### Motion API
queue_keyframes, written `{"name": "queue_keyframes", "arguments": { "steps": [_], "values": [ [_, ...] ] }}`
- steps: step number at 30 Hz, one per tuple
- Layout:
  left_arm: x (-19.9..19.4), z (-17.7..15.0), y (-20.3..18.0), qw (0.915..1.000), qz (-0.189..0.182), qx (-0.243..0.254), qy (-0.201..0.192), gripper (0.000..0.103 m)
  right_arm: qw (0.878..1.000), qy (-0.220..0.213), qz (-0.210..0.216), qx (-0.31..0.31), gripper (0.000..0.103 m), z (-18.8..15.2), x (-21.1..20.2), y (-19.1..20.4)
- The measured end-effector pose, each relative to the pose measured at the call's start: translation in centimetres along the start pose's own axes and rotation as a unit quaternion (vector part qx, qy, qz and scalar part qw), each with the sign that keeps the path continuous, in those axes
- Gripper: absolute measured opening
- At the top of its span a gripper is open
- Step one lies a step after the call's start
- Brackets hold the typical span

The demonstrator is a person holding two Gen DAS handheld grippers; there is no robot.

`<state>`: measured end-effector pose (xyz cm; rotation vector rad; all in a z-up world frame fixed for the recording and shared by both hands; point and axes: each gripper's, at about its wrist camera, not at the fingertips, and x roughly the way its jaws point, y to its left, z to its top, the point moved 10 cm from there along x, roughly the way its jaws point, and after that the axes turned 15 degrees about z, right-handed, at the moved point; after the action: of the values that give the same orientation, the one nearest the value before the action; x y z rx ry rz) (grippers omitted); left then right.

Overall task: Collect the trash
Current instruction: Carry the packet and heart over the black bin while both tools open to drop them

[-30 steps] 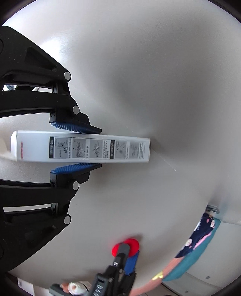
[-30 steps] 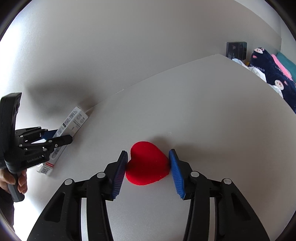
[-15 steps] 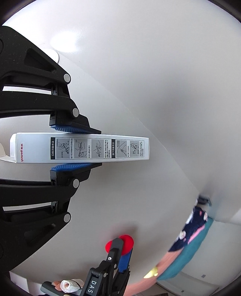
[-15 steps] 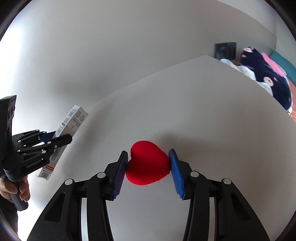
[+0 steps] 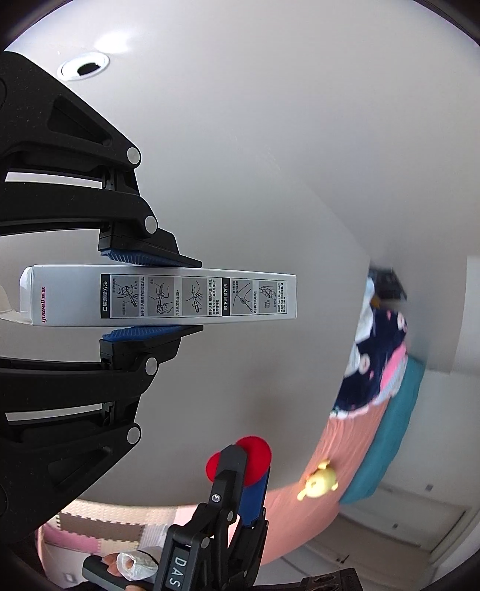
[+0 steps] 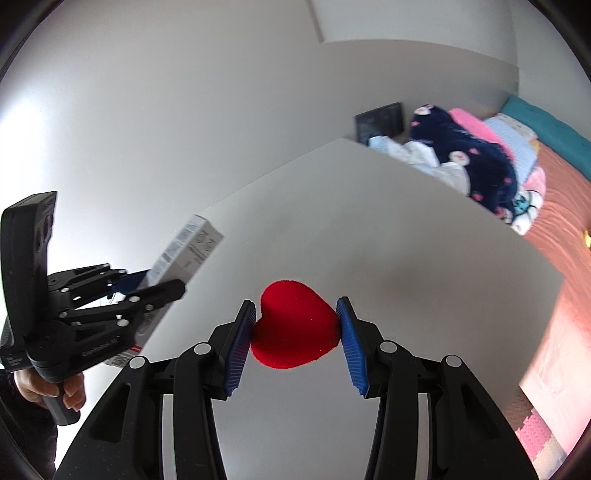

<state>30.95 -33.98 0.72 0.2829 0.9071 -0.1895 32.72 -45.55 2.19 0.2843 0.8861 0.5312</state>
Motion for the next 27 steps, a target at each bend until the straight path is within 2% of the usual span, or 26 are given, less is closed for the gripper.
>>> {"name": "queue_keyframes", "arguments": {
  "steps": [7, 11, 14, 20, 27],
  "values": [
    [-0.7, 2.2, -9.2, 0.9989, -0.028, 0.038, -0.007, 0.027, 0.999, -0.029, -0.024, 0.025, 0.047, -3.0, -7.5, -3.7],
    [-2.0, 2.7, -15.4, 0.9955, -0.063, 0.069, -0.014, 0.027, 0.997, -0.048, -0.047, 0.049, 0.047, -5.1, -12.3, -6.8],
    [-2.6, 2.8, -19.9, 0.9916, -0.075, 0.104, -0.02, 0.027, 0.994, -0.057, -0.069, 0.068, 0.047, -6.8, -15.4, -9.3],
    [-4.1, 2.1, -29.1, 0.98, -0.131, 0.149, -0.017, 0.027, 0.984, -0.072, -0.113, 0.118, 0.047, -11.4, -21.3, -14.4],
    [-4.7, -1.1, -37.8, 0.9583, -0.187, 0.216, 0.006, 0.027, 0.969, -0.081, -0.141, 0.187, 0.047, -17.1, -25.5, -18.9]
  ]
}}
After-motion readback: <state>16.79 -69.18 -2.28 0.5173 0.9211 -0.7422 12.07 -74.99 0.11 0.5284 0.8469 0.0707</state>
